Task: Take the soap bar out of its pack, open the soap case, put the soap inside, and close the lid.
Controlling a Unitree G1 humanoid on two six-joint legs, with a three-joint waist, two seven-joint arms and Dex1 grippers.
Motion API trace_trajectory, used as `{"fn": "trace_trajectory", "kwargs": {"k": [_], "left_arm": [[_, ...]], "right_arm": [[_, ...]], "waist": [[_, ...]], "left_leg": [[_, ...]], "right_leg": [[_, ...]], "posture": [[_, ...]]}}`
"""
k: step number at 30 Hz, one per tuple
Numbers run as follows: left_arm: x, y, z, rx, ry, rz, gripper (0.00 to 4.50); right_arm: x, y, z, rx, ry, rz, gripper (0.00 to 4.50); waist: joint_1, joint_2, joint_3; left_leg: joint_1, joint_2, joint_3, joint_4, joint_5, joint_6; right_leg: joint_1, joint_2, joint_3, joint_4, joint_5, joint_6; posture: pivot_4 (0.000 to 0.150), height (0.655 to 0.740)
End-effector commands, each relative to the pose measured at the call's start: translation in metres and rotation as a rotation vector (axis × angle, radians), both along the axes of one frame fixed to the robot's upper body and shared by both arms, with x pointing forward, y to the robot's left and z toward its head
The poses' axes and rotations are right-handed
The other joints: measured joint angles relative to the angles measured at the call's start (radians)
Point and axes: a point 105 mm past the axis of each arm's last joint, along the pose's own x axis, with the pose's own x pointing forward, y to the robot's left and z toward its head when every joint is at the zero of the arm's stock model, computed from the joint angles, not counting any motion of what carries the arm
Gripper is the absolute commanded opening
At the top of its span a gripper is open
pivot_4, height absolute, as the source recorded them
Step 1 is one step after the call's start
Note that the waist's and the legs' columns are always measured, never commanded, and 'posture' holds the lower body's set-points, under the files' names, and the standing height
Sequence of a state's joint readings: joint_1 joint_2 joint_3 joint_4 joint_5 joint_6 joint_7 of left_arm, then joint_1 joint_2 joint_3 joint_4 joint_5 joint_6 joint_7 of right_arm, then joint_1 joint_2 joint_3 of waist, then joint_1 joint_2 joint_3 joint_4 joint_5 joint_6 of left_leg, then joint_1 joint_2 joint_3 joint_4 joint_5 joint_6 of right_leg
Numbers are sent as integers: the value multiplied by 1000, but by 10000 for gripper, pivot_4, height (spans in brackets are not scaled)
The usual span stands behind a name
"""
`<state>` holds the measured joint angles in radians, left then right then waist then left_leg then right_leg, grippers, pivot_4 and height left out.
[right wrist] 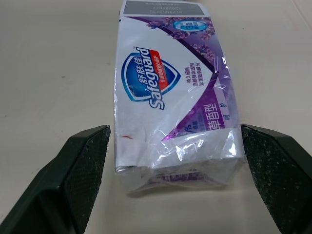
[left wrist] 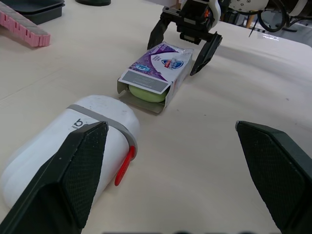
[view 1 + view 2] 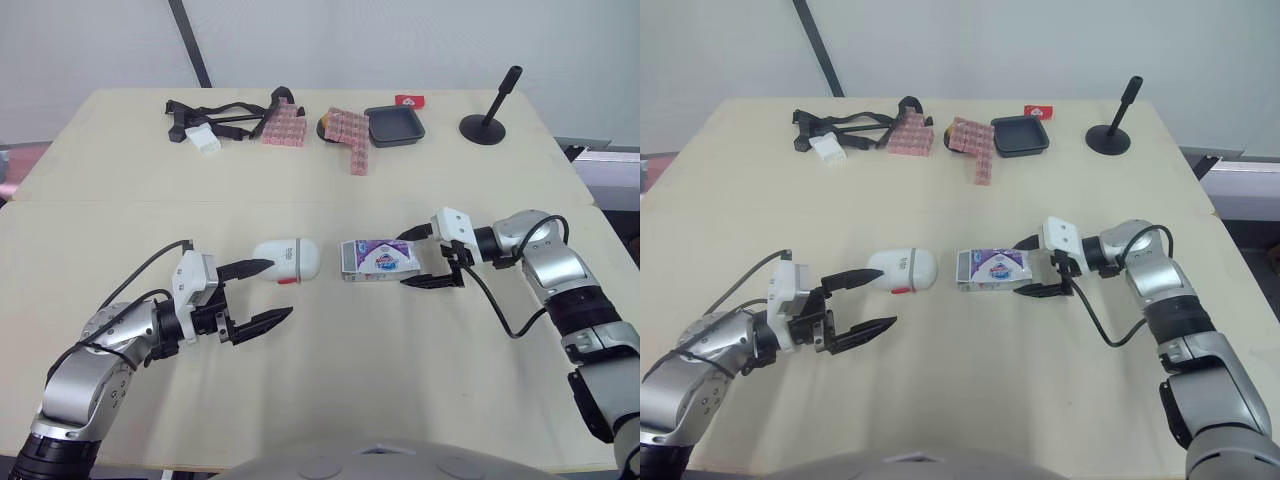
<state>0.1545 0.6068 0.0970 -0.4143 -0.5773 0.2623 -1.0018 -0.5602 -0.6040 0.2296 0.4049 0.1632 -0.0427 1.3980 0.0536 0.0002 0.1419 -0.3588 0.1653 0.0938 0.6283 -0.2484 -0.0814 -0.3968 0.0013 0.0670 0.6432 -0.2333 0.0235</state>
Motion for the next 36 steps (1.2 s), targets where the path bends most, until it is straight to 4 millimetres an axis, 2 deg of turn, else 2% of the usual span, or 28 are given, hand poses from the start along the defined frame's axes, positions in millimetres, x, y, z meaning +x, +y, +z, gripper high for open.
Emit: {"fn": "trace_trajectory", "kwargs": {"k": [1,9,10,11,16,36], "left_arm": [[-3,-5,8,-12,-31,-19,44881],[-3,-5,7,-10,-27,-14,44881],[-2,-6,7,-11,-26,-13,45000],[-3,-6,7,-12,-25,-12,45000],[-2,-6,7,-14,-21,-8,45000],[-2,-6,5,-7,-14,-1,45000]], "right_arm": [[3,0,7,13,-38,0,45000],[1,3,6,24,-28,7,45000],[1,3,6,24,-28,7,40822],[0,3,6,25,-27,6,39619],[0,0,6,18,-30,2,24837],[-1,-7,10,1,-49,-11,24837]], "waist": [[0,0,0],[0,0,0],[0,0,0],[0,0,0],[-1,0,0],[0,0,0]], "left_leg": [[0,0,0,0,0,0],[0,0,0,1,0,0],[0,0,0,1,0,0],[0,0,0,1,0,0],[0,0,0,2,0,0],[0,0,0,4,0,0]], "right_leg": [[0,0,0,0,0,0],[0,0,0,1,0,0],[0,0,0,1,0,0],[0,0,0,1,0,0],[0,0,0,1,0,0],[0,0,0,3,0,0]], "posture": [[1500,7400],[1500,7400],[1500,7400],[1500,7400],[1500,7400],[1500,7400]]}}
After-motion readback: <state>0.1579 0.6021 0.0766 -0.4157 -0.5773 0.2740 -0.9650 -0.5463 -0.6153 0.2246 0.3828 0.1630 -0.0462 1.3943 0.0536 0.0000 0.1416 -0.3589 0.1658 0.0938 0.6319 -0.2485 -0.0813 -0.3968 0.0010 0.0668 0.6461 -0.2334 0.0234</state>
